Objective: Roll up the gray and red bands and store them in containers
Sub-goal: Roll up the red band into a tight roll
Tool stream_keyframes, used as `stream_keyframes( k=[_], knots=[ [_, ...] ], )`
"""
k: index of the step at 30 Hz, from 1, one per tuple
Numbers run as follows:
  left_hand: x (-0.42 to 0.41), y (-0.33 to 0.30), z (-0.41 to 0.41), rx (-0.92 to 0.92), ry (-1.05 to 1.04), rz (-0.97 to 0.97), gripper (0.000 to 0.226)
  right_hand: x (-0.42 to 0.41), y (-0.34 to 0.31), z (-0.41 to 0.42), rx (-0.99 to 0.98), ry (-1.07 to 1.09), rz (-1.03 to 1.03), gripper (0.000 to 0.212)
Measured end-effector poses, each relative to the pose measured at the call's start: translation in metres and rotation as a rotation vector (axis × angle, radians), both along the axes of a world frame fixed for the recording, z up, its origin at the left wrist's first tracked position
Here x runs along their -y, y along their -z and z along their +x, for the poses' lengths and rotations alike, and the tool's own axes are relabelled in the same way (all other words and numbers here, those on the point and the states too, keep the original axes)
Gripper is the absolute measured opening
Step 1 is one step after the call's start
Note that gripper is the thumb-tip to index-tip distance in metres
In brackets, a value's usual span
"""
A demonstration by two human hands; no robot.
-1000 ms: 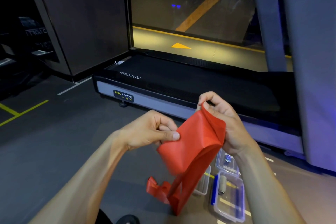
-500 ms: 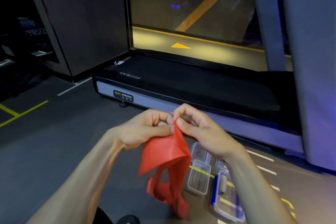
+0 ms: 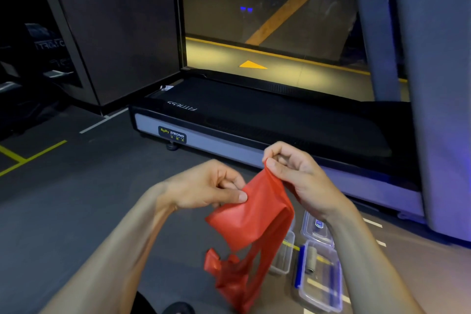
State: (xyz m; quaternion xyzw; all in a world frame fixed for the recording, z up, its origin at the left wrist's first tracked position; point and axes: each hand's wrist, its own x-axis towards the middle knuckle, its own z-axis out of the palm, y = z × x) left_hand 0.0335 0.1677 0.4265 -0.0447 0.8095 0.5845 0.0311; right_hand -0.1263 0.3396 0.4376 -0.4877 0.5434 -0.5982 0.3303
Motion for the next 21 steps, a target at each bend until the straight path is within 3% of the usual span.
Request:
stream_keyframes(
  k=[6, 13, 19, 21],
  knots=[
    [0.0, 0.002, -0.001, -0.038, -0.045, -0.011, 0.014, -0.001, -0.001, -0.001, 0.039, 0.014, -0.014, 0.005],
    [0.001, -0.001, 0.002, -0.054, -0.057, 0.053, 0.012, -0.003, 0.001, -0.003, -0.053, 0.027, 0.004, 0.006],
    [0.0, -0.007, 0.003, -0.104, -0.041, 0.047, 0.013, 0.006, 0.009, 0.011, 0.001, -0.122, 0.055, 0.007],
    [0.0, -0.005, 0.002, -0.078, -0.053, -0.008, 0.016, 0.009, 0.009, 0.015, -0.111, -0.107, 0.079, 0.006]
  ],
)
